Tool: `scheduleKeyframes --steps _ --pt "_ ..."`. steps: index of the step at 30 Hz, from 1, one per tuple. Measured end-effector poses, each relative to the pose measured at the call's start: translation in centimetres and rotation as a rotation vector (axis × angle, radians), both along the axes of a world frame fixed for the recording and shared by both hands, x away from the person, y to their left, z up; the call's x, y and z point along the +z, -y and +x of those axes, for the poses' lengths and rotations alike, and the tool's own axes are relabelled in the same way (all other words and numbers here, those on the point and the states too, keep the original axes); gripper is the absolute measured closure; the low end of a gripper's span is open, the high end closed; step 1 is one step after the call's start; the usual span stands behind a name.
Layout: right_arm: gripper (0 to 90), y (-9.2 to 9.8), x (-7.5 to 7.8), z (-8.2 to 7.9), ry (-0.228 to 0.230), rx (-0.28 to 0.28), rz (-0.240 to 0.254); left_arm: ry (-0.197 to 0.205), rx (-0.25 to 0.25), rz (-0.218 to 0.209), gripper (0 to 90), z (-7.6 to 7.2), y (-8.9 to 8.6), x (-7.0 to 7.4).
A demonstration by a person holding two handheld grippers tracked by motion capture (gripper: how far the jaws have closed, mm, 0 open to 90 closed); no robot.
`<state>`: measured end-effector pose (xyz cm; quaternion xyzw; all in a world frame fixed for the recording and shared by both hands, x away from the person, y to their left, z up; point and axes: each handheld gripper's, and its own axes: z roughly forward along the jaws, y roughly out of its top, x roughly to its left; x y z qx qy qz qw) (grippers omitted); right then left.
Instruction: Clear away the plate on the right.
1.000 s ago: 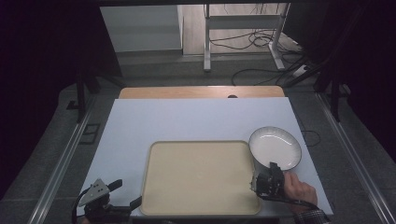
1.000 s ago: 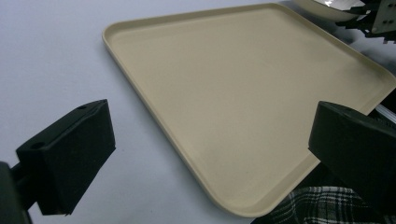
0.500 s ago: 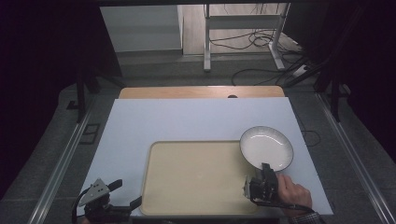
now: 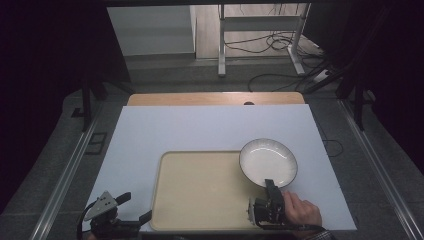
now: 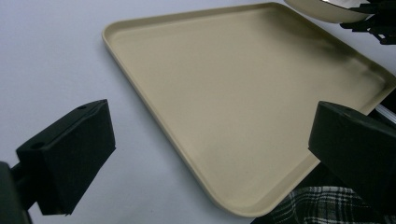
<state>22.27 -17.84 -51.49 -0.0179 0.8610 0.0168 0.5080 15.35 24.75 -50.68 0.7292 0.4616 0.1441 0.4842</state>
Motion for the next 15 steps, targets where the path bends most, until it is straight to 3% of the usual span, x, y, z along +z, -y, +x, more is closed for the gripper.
scheduleKeyframes --steps 1,2,4,5,13,15 --pt "77.2 -0.3 0.2 -0.3 0.007 -0.012 -0.025 0.0 0.0 0.0 0.2 0.0 0.0 0.0" --pt "77.1 -0.5 -0.1 -0.2 -0.001 0.018 0.001 0.0 0.0 0.0 0.2 0.0 0.0 0.0" --pt "77.1 -1.0 0.1 -0.7 0.007 0.017 -0.028 -0.001 0.0 0.0 0.2 0.0 0.0 0.0" --pt "77.0 -1.2 -0.1 -0.6 -0.002 0.05 0.002 -0.001 0.0 0.0 0.2 0.0 0.0 0.0" --pt "77.0 -3.0 -0.2 -1.8 -0.013 0.103 -0.014 -0.001 -0.001 0.001 0.2 0.0 0.0 0.0" --pt "76.9 -3.3 -0.3 -1.9 -0.019 0.127 0.001 -0.002 -0.001 0.0 0.2 0.0 0.0 0.0"
